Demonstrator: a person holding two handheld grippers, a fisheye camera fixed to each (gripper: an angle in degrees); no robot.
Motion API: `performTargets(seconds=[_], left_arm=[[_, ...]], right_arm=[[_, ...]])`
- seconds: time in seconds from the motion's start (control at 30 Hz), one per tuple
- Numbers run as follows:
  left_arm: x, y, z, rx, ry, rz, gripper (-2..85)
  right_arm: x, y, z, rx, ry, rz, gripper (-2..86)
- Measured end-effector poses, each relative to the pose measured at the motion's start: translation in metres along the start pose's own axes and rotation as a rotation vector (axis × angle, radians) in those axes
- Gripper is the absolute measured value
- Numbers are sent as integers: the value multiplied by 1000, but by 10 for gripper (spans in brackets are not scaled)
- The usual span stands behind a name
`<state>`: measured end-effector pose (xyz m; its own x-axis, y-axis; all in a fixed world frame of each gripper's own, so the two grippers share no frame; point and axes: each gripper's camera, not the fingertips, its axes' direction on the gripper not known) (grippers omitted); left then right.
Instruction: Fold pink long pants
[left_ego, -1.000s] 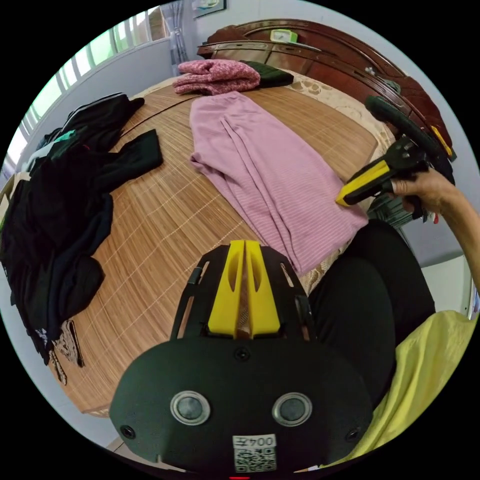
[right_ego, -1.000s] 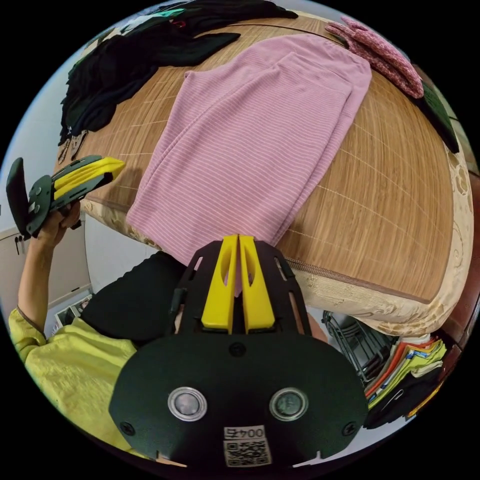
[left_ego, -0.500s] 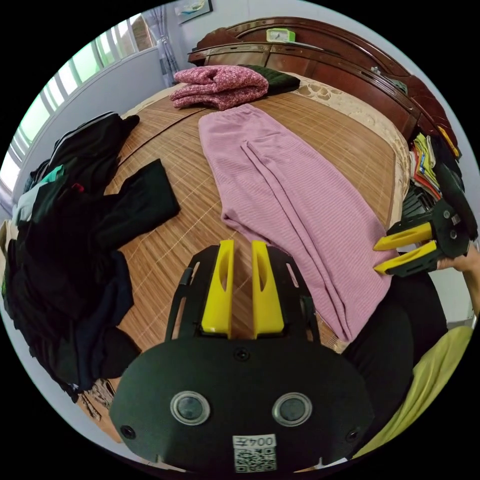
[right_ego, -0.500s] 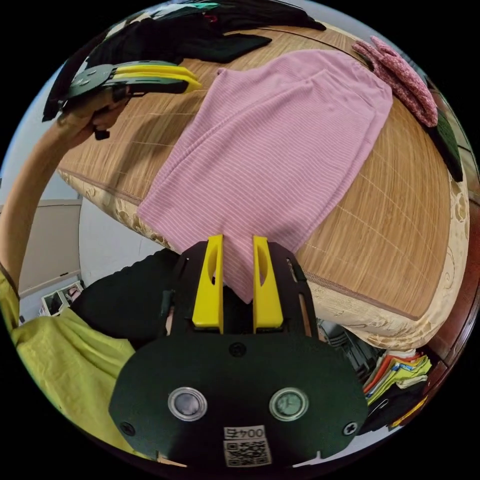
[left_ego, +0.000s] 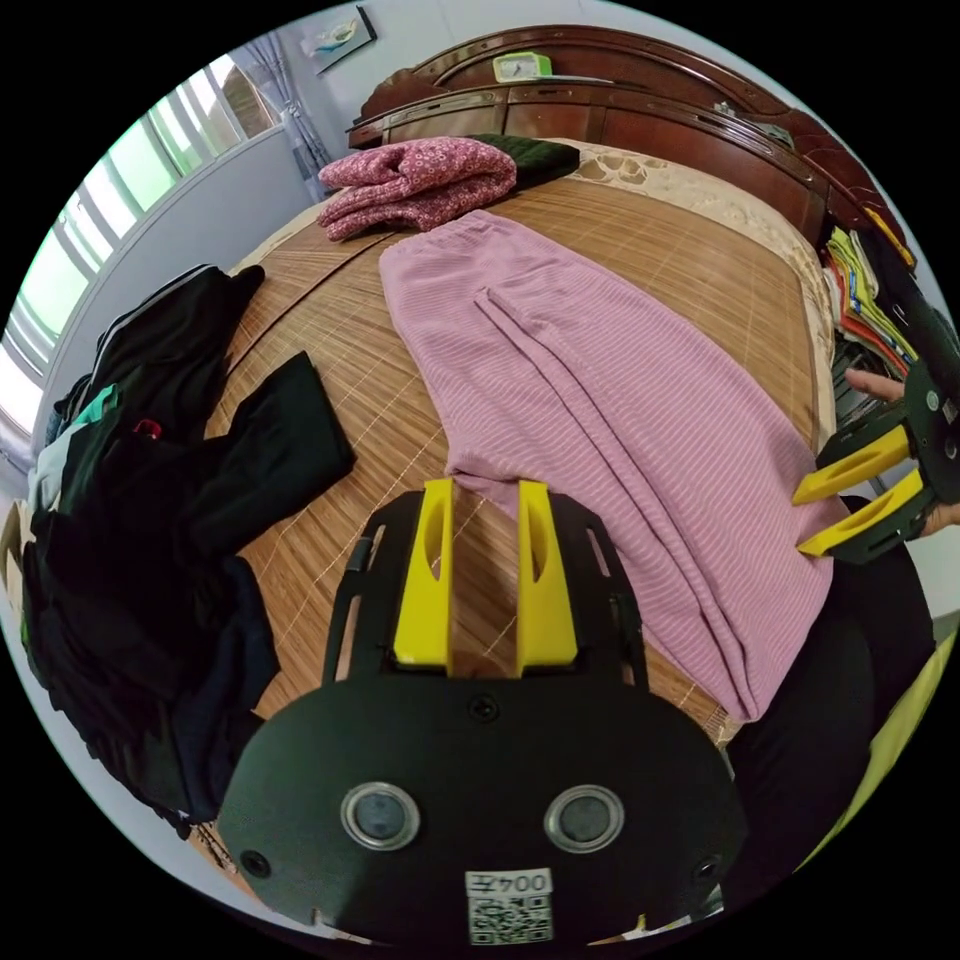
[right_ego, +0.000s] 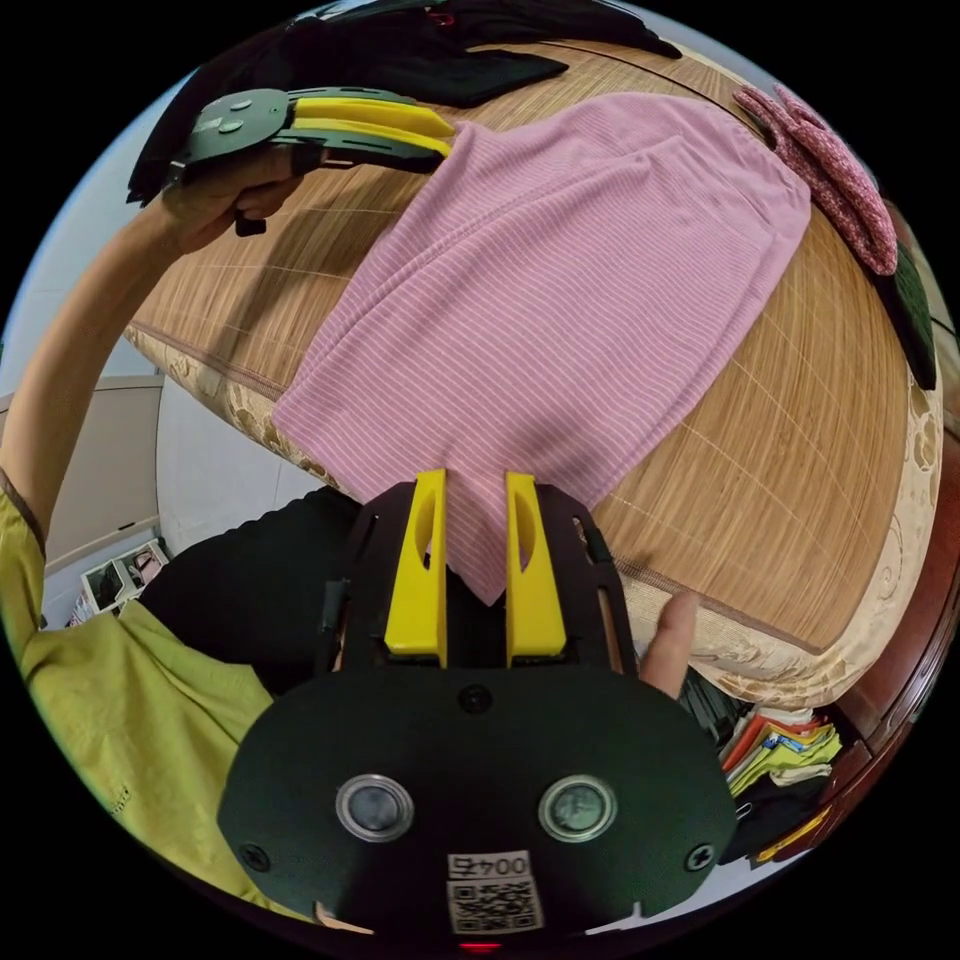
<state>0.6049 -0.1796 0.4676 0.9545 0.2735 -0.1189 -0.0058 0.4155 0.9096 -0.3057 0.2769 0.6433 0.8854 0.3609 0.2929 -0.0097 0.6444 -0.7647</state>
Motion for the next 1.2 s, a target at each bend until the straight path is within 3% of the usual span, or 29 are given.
performTargets(seconds=[0.17, 0.3, 0.4, 0.47, 0.53, 0.67, 0.77, 0.93, 1.2], left_arm=[[-7, -6, 25, -27, -6, 18, 31], [-41, 3, 39, 1, 120, -51, 12], [-76, 21, 47, 3, 12, -152, 7], [-89, 32, 49, 47, 110, -142, 8], [-77, 39, 45, 154, 219, -18, 13], [-44, 34, 66, 181, 197, 102, 30], [-41, 23, 102, 115, 189, 80, 55], [-64, 11, 127, 192, 286, -15, 81], [-86, -15, 171, 161, 366, -58, 98]], right_arm=[[0, -6, 1, -4, -1, -6, 95], [0, -8, 2, 0, 3, -5, 96], [1, -13, 2, -16, 5, -12, 95], [3, -17, 3, -36, -7, -4, 95], [3, -20, 3, -46, -6, -11, 94], [4, -26, 4, -63, 1, -18, 96], [7, -26, 5, -53, -14, -7, 96], [12, -26, 6, -31, -37, -23, 96], [18, -32, 8, -57, -47, -33, 91]])
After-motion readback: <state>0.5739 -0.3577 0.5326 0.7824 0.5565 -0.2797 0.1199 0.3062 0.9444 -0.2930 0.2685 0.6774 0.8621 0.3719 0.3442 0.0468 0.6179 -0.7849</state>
